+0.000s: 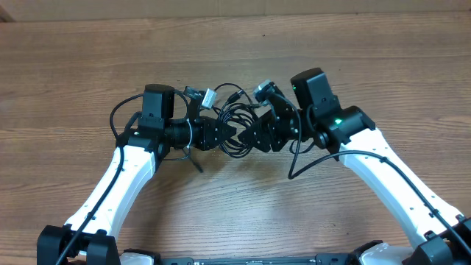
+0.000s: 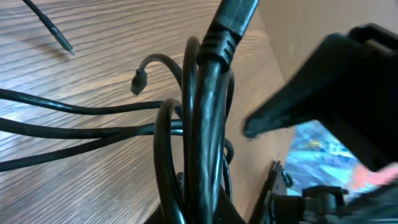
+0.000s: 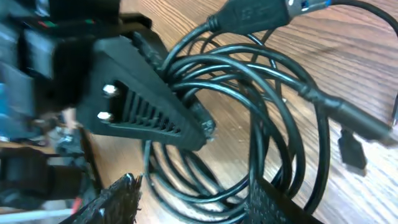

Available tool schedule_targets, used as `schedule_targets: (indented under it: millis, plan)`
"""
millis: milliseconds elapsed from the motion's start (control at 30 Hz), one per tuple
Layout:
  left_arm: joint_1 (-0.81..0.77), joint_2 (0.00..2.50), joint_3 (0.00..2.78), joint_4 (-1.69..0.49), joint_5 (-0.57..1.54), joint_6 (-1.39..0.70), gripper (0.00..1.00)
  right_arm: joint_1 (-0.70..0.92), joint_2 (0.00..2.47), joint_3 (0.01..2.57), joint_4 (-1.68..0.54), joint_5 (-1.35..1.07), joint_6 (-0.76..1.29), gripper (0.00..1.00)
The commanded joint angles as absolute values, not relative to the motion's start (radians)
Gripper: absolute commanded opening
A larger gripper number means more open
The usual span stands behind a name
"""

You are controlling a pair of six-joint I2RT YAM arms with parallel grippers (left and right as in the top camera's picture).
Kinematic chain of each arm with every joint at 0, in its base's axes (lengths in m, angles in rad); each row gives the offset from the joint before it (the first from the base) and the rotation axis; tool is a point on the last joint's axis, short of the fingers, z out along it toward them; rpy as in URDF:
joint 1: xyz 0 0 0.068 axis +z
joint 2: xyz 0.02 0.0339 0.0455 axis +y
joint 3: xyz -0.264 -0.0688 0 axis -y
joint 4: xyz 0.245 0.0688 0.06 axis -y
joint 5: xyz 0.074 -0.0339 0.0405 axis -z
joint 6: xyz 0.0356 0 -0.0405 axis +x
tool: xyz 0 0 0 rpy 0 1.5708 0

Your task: Untangle cables

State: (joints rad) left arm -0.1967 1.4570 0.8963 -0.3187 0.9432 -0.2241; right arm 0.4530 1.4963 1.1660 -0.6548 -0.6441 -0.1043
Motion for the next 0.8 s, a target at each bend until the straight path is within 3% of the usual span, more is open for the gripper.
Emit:
schedule_targets:
  millis: [0,333,500,567,700,767]
  plan:
    - [-0.202,1.436,0.922,-0.309,1.022,-0.179,0.04,0.459,1.499,1.156,-0.651,-0.563,-0.139,0.55]
    - [-0.201,1.436,0.922,-0.281,1.075,-0.198,0.04,0.460,1.512,1.118,-0.640,-0.517,-0.139,0.49]
    - [-0.202,1.436,0.922,-0.168,1.154,-0.275,0.04,0.461,1.544,1.118,-0.636,-0.515,-0.140,0.43]
    - [-0.202,1.436,0.922,-0.116,1.191,-0.318,0.04,0.461,1.567,1.118,-0.634,-0.516,-0.139,0.34]
    - [-0.202,1.436,0.922,-0.099,1.198,-0.345,0.04,0.461,1.581,1.118,-0.603,-0.475,-0.101,0.04]
    - [-0.202,1.436,0.922,-0.100,1.198,-0.345,0.04,0.459,1.581,1.118,-0.579,-0.349,0.007,0.04]
